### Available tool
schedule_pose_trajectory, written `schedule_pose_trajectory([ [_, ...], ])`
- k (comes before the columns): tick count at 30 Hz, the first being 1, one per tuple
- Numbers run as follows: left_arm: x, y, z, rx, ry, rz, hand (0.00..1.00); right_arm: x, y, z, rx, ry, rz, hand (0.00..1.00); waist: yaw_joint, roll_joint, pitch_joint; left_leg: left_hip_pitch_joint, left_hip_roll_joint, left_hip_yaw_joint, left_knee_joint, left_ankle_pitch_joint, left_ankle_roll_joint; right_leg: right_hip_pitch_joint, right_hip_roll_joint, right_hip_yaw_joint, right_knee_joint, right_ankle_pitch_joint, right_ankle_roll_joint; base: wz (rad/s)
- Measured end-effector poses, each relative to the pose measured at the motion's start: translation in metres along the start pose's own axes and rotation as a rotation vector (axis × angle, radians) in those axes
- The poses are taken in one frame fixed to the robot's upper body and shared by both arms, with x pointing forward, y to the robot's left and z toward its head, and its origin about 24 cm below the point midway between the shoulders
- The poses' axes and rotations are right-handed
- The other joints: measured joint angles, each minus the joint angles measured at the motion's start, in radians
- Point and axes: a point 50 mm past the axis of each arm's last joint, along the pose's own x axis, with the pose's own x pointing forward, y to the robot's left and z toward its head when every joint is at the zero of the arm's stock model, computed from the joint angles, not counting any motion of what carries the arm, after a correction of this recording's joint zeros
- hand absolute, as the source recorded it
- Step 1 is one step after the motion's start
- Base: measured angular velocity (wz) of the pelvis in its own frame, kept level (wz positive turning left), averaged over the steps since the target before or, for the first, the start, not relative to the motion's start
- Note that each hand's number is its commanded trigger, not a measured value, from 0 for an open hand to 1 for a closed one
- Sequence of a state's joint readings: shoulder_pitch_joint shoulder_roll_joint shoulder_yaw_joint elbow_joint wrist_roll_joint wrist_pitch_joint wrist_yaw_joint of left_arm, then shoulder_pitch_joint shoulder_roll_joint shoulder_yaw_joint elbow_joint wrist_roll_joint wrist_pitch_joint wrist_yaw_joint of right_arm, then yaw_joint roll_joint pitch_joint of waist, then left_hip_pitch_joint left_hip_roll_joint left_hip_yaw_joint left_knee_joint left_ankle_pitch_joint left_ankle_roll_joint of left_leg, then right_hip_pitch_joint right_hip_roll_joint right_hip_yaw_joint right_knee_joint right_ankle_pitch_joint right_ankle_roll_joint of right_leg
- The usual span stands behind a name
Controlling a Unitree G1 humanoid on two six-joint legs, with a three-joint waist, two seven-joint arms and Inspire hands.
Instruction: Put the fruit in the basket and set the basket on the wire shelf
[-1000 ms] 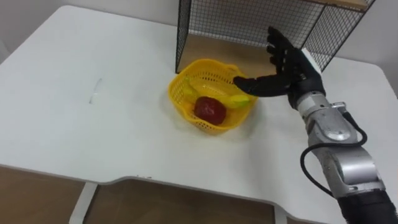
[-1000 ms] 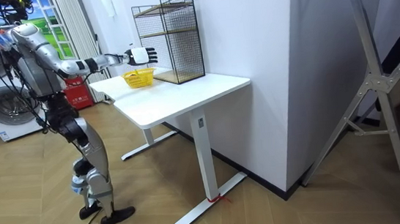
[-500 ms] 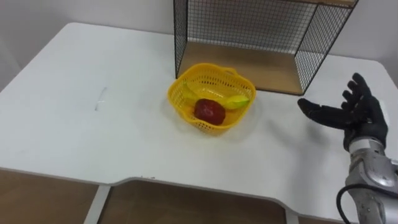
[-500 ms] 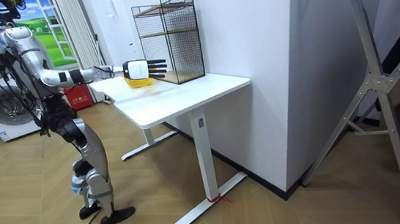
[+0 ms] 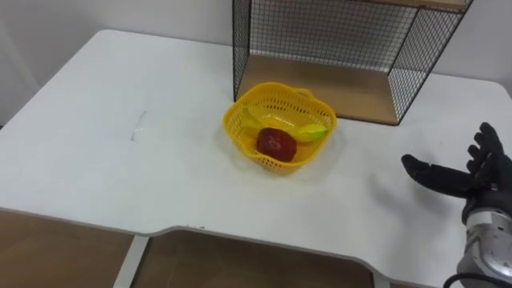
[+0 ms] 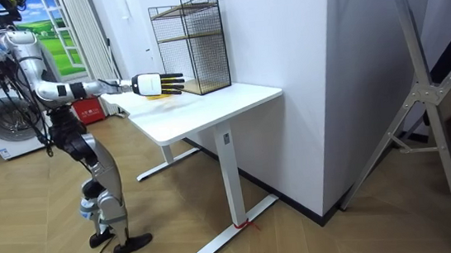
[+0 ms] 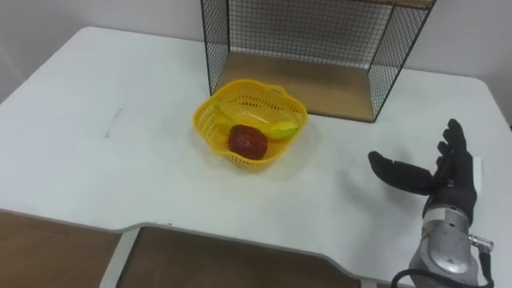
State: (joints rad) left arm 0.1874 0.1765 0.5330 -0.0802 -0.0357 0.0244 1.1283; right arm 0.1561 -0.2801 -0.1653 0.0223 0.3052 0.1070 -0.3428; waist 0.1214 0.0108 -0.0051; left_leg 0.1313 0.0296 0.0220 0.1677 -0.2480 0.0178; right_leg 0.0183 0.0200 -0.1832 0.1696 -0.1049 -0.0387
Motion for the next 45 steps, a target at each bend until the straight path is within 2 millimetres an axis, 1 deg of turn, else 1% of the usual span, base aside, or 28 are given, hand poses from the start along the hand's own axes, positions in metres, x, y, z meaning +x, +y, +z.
schedule_pose_trajectory([
  [1,-0.003,-0.003,0.002,-0.005,-0.012,-0.021,0.00,-0.001,0.002,0.000,0.006,-0.006,0.005,0.00,-0.002,0.003,0.0018,-0.001,0.000,-0.001,0.000,0.000,0.000,0.000,0.000,-0.002,0.000,0.000,0.000,0.07],
  [2,-0.010,-0.008,0.005,-0.022,-0.022,-0.073,0.00,-0.003,0.007,0.000,0.023,-0.015,0.021,0.00,-0.008,0.009,0.0054,-0.001,-0.001,-0.003,-0.001,0.000,0.000,0.002,-0.001,-0.005,-0.002,-0.001,0.001,0.10],
  [3,-0.019,-0.014,0.008,-0.040,-0.026,-0.144,0.00,-0.004,0.012,-0.002,0.032,-0.014,0.038,0.00,-0.018,0.011,0.0067,-0.005,-0.002,-0.010,-0.002,0.000,0.000,0.002,-0.002,-0.011,-0.002,-0.002,0.003,0.13],
  [4,-0.025,-0.018,0.009,-0.050,-0.027,-0.182,0.00,-0.005,0.014,-0.003,0.036,-0.010,0.048,0.00,-0.024,0.011,0.0069,-0.007,-0.003,-0.015,-0.001,0.000,0.000,0.002,-0.001,-0.013,-0.002,-0.003,0.004,0.15],
  [6,-0.048,-0.032,0.012,-0.085,-0.020,-0.341,0.00,-0.007,0.020,-0.003,0.068,-0.016,0.067,0.00,-0.035,0.015,0.0081,-0.007,-0.005,-0.018,0.000,0.001,0.002,0.002,0.000,-0.012,-0.003,-0.005,0.006,0.06],
  [9,-0.068,-0.048,0.019,-0.143,-0.019,-0.508,0.00,-0.010,0.025,-0.002,0.121,-0.052,0.069,0.00,-0.038,0.016,0.0096,-0.006,-0.005,-0.016,0.000,0.001,0.002,0.001,0.000,-0.008,-0.002,-0.006,0.006,-0.06],
  [13,-0.082,-0.061,0.030,-0.229,-0.023,-0.653,0.00,-0.012,0.031,0.002,0.139,-0.093,0.099,0.00,-0.059,0.017,0.0105,0.001,-0.005,-0.010,0.000,0.001,0.002,0.006,-0.001,-0.008,0.000,-0.006,0.007,-0.02],
  [14,-0.088,-0.065,0.033,-0.260,-0.011,-0.707,0.00,-0.013,0.033,0.002,0.143,-0.104,0.120,0.00,-0.067,0.017,0.0118,0.002,-0.005,-0.004,-0.001,0.001,0.002,0.005,-0.001,-0.004,0.000,-0.006,0.007,-0.08],
  [16,-0.098,-0.072,0.037,-0.296,0.007,-0.799,0.00,-0.015,0.038,0.001,0.154,-0.106,0.144,0.00,-0.070,0.015,0.0134,0.000,-0.005,0.002,-0.001,0.001,0.002,0.000,0.000,0.004,0.000,-0.006,0.008,-0.09],
  [18,-0.111,-0.079,0.041,-0.320,0.012,-0.921,0.00,-0.017,0.047,0.001,0.181,-0.099,0.178,0.00,-0.088,0.013,0.0150,-0.002,-0.005,0.001,-0.001,0.001,0.002,-0.002,0.000,0.003,0.000,-0.006,0.008,0.00],
  [19,-0.114,-0.079,0.042,-0.321,0.009,-0.949,0.00,-0.017,0.050,0.002,0.184,-0.102,0.193,0.00,-0.090,0.014,0.0153,-0.002,-0.005,0.001,-0.001,0.001,0.002,-0.002,0.000,0.004,0.000,-0.006,0.008,0.00],
  [20,-0.119,-0.081,0.042,-0.323,0.004,-1.002,0.00,-0.016,0.055,0.005,0.188,-0.115,0.215,0.00,-0.099,0.014,0.0156,-0.002,-0.005,0.002,-0.001,0.001,0.002,-0.003,0.000,0.006,0.000,-0.006,0.008,-0.04],
  [23,-0.129,-0.083,0.044,-0.332,-0.006,-1.111,0.00,-0.015,0.060,0.013,0.204,-0.158,0.238,0.00,-0.116,0.014,0.0157,-0.001,-0.005,0.006,0.000,0.001,0.002,-0.003,0.000,0.008,0.000,-0.006,0.007,-0.01],
  [26,-0.136,-0.085,0.046,-0.367,0.011,-1.193,0.00,-0.015,0.064,0.017,0.210,-0.188,0.265,0.00,-0.121,0.014,0.0157,0.003,-0.004,0.007,0.000,0.001,0.002,0.002,0.000,0.008,-0.001,-0.006,0.007,0.00],
  [28,-0.142,-0.086,0.047,-0.372,0.005,-1.243,0.00,-0.017,0.068,0.017,0.207,-0.192,0.291,0.00,-0.123,0.015,0.0163,0.005,-0.004,0.007,-0.001,0.002,0.002,0.003,0.001,0.009,0.000,-0.006,0.007,0.00],
  [31,-0.153,-0.089,0.049,-0.378,-0.002,-1.330,0.00,-0.019,0.076,0.012,0.198,-0.171,0.335,0.00,-0.123,0.015,0.0192,0.004,-0.004,0.009,-0.001,0.002,0.002,0.001,0.000,0.010,0.000,-0.006,0.007,0.00],
  [33,-0.160,-0.090,0.049,-0.383,0.006,-1.386,0.00,-0.020,0.079,0.007,0.191,-0.153,0.358,0.00,-0.124,0.014,0.0212,0.005,-0.003,0.018,-0.002,0.002,0.002,-0.001,0.000,0.016,0.000,-0.006,0.007,-0.05],
  [38,-0.173,-0.093,0.037,-0.392,0.113,-1.453,0.00,-0.019,0.086,0.012,0.209,-0.165,0.390,0.00,-0.129,0.013,0.0216,0.005,0.000,0.030,-0.003,0.002,0.002,-0.004,0.001,0.025,0.001,-0.005,0.006,-0.07],
  [41,-0.174,-0.094,0.035,-0.428,0.176,-1.470,0.00,-0.018,0.092,0.017,0.251,-0.171,0.406,0.00,-0.141,0.013,0.0216,0.002,0.000,0.032,-0.003,0.002,0.002,-0.008,0.001,0.030,0.001,-0.005,0.006,-0.05],
  [45,-0.177,-0.097,0.029,-0.426,0.224,-1.487,0.00,-0.021,0.099,0.016,0.276,-0.154,0.435,0.00,-0.140,0.012,0.0225,0.012,0.006,0.041,-0.006,0.002,0.002,-0.005,0.005,0.043,0.002,-0.004,0.006,-0.09],
])
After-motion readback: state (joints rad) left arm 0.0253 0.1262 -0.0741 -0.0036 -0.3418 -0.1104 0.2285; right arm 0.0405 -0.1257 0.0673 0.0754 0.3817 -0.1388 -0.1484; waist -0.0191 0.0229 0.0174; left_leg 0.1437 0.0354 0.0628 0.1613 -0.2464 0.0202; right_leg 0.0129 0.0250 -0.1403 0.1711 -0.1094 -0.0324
